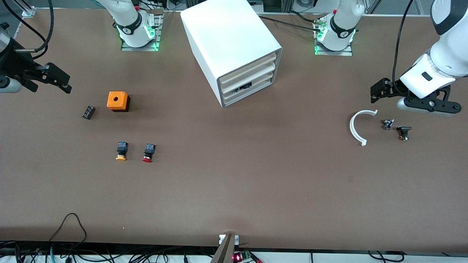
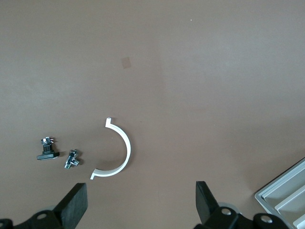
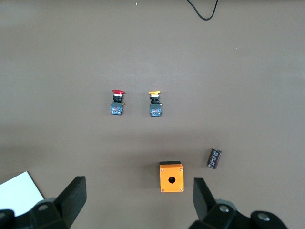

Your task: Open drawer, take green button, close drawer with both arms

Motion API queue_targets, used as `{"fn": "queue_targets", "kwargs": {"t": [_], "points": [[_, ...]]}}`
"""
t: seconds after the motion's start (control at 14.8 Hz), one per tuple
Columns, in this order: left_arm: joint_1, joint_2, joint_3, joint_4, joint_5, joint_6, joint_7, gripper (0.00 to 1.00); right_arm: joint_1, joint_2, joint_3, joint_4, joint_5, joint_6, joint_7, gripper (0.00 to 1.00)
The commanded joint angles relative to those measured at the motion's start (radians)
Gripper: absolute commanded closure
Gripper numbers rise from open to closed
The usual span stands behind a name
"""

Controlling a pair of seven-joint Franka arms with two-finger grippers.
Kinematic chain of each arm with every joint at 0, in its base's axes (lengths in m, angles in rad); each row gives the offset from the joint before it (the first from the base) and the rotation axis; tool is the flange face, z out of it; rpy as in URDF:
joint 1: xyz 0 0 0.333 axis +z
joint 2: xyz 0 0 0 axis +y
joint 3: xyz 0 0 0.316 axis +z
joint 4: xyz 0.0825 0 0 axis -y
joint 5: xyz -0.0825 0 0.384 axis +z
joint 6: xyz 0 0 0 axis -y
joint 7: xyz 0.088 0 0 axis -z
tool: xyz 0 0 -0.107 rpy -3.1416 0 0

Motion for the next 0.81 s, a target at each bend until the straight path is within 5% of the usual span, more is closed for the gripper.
{"fn": "queue_targets", "kwargs": {"t": [0.0,0.74], "points": [[-0.011,0.001,0.006,0.012,0.025,-0.023,-0.017,0.00,-0.005,0.007,0.011,0.013,-0.021,-0.014,0.018,0.01],[-0.011,-0.001,0.006,0.014,0.025,-0.038,-0.024,0.00,-0.001,0.022,0.013,-0.031,-0.040,-0.036,0.017,0.01]]}}
